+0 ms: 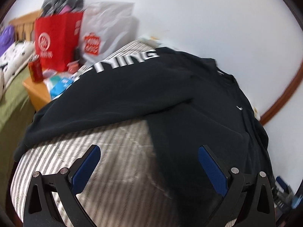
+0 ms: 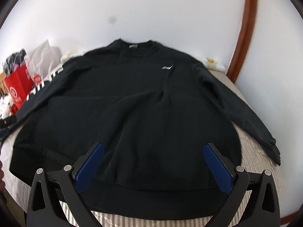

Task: Fold small clothes
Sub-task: 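Grasp the white-lettered sleeve and side of the sweatshirt with the left gripper, then fold the lettered sleeve and side across the sweatshirt body with the left gripper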

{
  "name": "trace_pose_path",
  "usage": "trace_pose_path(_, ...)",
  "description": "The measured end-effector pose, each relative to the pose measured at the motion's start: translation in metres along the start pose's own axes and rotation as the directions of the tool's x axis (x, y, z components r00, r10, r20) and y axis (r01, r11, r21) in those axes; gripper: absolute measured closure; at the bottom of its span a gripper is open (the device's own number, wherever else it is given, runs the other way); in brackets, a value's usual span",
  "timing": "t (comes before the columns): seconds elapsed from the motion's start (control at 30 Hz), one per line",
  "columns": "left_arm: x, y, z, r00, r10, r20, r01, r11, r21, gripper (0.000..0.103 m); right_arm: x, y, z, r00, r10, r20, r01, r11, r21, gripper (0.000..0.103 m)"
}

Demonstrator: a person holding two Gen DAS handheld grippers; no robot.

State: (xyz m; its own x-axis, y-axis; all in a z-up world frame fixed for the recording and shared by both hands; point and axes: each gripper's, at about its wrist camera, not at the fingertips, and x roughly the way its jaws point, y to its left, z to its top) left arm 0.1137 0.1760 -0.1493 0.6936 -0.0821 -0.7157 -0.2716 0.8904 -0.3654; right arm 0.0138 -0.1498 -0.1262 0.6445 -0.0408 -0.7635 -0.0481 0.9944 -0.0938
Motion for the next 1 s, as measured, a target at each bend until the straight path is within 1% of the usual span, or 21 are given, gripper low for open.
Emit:
trace_pose_path(0.1, 0.009, 0.016, 0.003, 1.0, 0.005, -0.009, -0.005, 0.999, -0.041, 0.0, 0.014, 0.013, -0.004, 0.999, -0.025, -0.032, 0.023, 0.998, -0.052, 0.001)
trace_pose_path(0.2, 0.018, 0.032, 0.005, 1.0, 0.003, -0.012, -0.004, 0.996, -0.094, 0.0, 0.025, 0.02, -0.008, 0.997, -0.052, -0.052, 0.048, 0.996, -0.079, 0.001)
trace_pose_path(0.33, 0.023, 0.04, 0.011, 1.0, -0.013, 0.017, 0.015, 0.993, -0.118, 0.002, 0.033, 0.021, -0.009, 0.996, -0.022, -0.082, 0.016, 0.997, -0.069, 0.001)
trace_pose_path(0.47, 0.029, 0.048, 0.019, 0.999, 0.004, 0.041, 0.003, 0.988, -0.157, 0.004, 0.039, 0.016, -0.004, 0.996, -0.035, -0.087, 0.03, 0.998, -0.058, 0.001)
trace_pose_path(0.53, 0.034, 0.049, 0.025, 0.998, 0.044, 0.049, -0.035, 0.985, -0.166, 0.007, 0.04, 0.012, -0.002, 0.995, -0.044, -0.092, 0.04, 0.998, -0.048, 0.001)
trace_pose_path(0.6, 0.038, 0.049, 0.03, 0.995, 0.087, 0.051, -0.077, 0.983, -0.166, 0.014, 0.042, 0.007, 0.0, 0.994, -0.047, -0.094, 0.044, 0.998, -0.035, 0.001)
trace_pose_path(0.67, 0.04, 0.051, 0.033, 0.991, 0.123, 0.059, -0.111, 0.978, -0.177, 0.029, 0.044, 0.003, 0.001, 0.994, -0.051, -0.093, 0.049, 0.998, -0.03, 0.001)
trace_pose_path(0.7, 0.041, 0.052, 0.036, 0.986, 0.153, 0.06, -0.14, 0.972, -0.187, 0.033, 0.045, 0.001, 0.002, 0.994, -0.056, -0.094, 0.054, 0.998, -0.027, 0.001)
trace_pose_path(0.77, 0.043, 0.054, 0.04, 0.98, 0.189, 0.057, -0.175, 0.965, -0.193, 0.057, 0.047, -0.004, 0.002, 0.993, -0.065, -0.1, 0.064, 0.998, -0.018, 0.001)
trace_pose_path(0.8, 0.046, 0.054, 0.045, 0.977, 0.207, 0.045, -0.195, 0.963, -0.188, 0.063, 0.048, -0.006, 0.002, 0.993, -0.066, -0.102, 0.065, 0.998, -0.013, 0.001)
trace_pose_path(0.83, 0.047, 0.054, 0.047, 0.977, 0.211, 0.035, -0.201, 0.962, -0.184, 0.076, 0.049, -0.009, 0.002, 0.992, -0.064, -0.105, 0.064, 0.998, -0.006, 0.001)
trace_pose_path(0.87, 0.049, 0.054, 0.05, 0.977, 0.213, 0.024, -0.205, 0.962, -0.182, 0.084, 0.051, -0.012, 0.002, 0.992, -0.06, -0.107, 0.061, 0.998, 0.003, 0.001)
trace_pose_path(0.93, 0.048, 0.05, 0.056, 0.977, 0.213, 0.017, -0.207, 0.962, -0.176, 0.091, 0.053, -0.018, 0.005, 0.992, -0.055, -0.113, 0.057, 0.998, 0.018, 0.001)
trace_pose_path(1.0, 0.041, 0.039, 0.066, 0.972, 0.232, 0.038, -0.225, 0.964, -0.14, 0.093, 0.053, -0.023, 0.008, 0.993, -0.05, -0.107, 0.053, 0.998, 0.027, 0.001)
